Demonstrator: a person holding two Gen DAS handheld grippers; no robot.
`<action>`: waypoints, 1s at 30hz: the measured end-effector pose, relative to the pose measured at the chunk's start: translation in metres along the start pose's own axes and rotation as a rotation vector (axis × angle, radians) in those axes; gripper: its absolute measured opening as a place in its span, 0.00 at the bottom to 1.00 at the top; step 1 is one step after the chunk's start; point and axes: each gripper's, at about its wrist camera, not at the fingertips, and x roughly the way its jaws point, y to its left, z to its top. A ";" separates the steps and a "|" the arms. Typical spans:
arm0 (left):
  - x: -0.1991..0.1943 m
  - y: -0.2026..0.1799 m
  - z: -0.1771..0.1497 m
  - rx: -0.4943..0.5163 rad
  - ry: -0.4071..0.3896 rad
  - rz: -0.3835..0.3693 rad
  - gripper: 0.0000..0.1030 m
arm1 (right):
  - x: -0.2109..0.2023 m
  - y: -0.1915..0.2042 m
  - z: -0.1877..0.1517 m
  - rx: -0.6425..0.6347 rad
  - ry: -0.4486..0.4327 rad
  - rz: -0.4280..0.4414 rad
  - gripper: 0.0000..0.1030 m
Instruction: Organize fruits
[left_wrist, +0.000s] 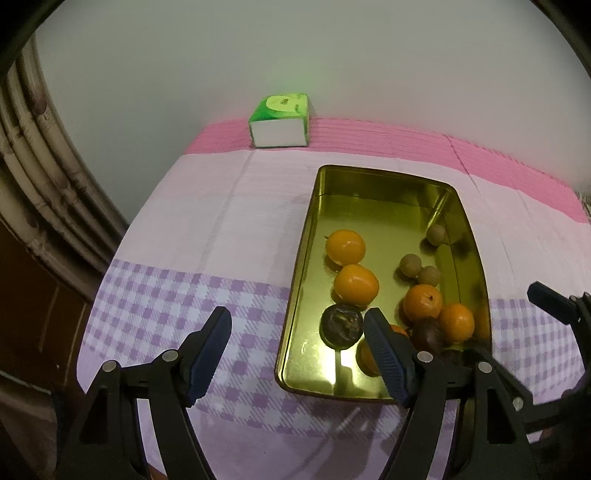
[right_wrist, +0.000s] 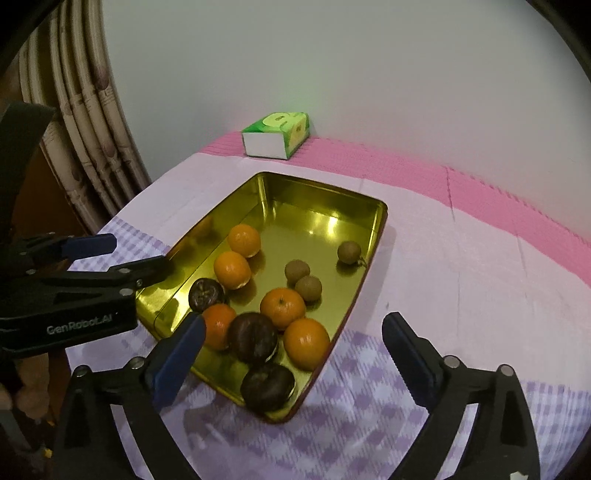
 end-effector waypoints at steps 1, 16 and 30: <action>-0.001 -0.002 0.000 0.008 -0.002 0.001 0.75 | -0.001 0.000 -0.003 0.005 0.003 -0.005 0.94; -0.004 -0.007 -0.001 0.029 -0.003 0.009 0.76 | 0.001 0.001 -0.027 0.025 0.045 -0.080 0.99; -0.001 -0.008 -0.002 0.037 0.007 0.013 0.82 | 0.010 0.002 -0.030 0.013 0.075 -0.117 0.99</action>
